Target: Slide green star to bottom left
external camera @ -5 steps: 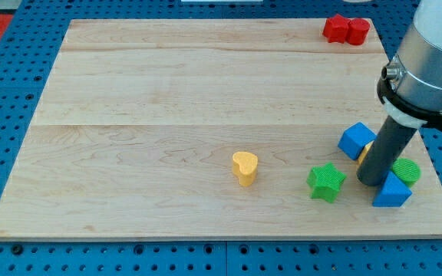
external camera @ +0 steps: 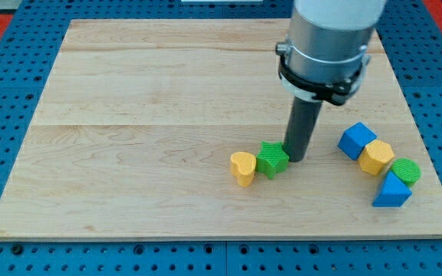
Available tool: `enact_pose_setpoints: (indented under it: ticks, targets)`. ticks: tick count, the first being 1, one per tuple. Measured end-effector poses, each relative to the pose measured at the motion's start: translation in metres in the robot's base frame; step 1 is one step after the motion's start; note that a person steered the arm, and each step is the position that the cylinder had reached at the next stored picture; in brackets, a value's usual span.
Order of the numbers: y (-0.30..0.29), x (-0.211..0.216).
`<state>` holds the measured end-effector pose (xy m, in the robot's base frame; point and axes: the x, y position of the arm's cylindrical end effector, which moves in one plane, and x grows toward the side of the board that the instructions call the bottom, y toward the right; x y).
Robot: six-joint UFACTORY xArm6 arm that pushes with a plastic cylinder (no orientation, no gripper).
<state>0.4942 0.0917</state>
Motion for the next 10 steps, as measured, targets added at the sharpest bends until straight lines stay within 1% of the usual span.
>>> enact_pose_setpoints:
  ticks: [1, 2, 3, 5, 6, 7, 8, 10]
  targets:
    - [-0.031, -0.003]
    - [-0.043, -0.003]
    - [-0.049, -0.002]
    - [-0.040, 0.003]
    - [-0.039, 0.022]
    - [-0.048, 0.026]
    - [-0.070, 0.026]
    - [-0.133, 0.026]
